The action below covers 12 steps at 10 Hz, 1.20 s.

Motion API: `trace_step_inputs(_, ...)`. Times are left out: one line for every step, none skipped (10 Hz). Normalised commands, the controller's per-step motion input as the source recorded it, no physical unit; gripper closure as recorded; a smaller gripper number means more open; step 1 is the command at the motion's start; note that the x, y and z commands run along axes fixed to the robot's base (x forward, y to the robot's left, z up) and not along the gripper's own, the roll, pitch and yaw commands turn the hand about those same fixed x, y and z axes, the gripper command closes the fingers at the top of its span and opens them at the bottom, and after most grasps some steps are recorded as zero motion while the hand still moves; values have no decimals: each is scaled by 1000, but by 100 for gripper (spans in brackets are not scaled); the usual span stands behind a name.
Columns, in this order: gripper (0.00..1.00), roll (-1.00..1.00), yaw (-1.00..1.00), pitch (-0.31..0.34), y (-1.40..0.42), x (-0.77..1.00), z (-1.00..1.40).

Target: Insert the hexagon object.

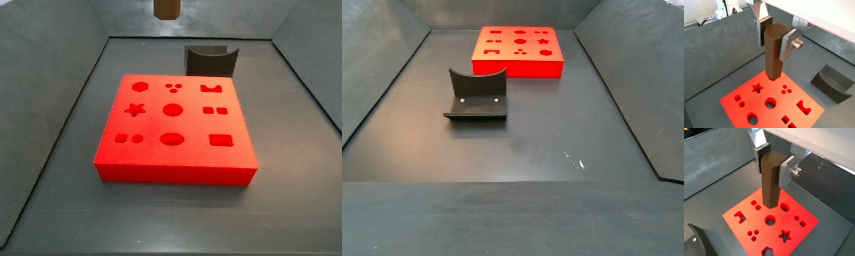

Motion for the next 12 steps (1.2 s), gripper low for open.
trace_step_inputs(100,0,-540,0,231,23,-169)
trace_step_inputs(100,0,-866,0,197,63,-283)
trace_step_inputs(100,-40,-963,0,80,163,-271)
trace_step_inputs(100,-146,-874,-120,91,214,-263)
trace_step_inputs(100,-140,-840,-190,146,226,-300)
trace_step_inputs(100,0,-826,-124,109,257,-363)
trace_step_inputs(100,0,-849,-83,77,266,-446)
trace_step_inputs(100,20,-846,-44,49,300,-509)
trace_step_inputs(100,44,-849,-24,14,329,-571)
trace_step_inputs(100,74,-749,-4,169,160,-686)
trace_step_inputs(100,23,-543,-99,506,-106,-751)
trace_step_inputs(100,0,-437,-114,591,-323,-694)
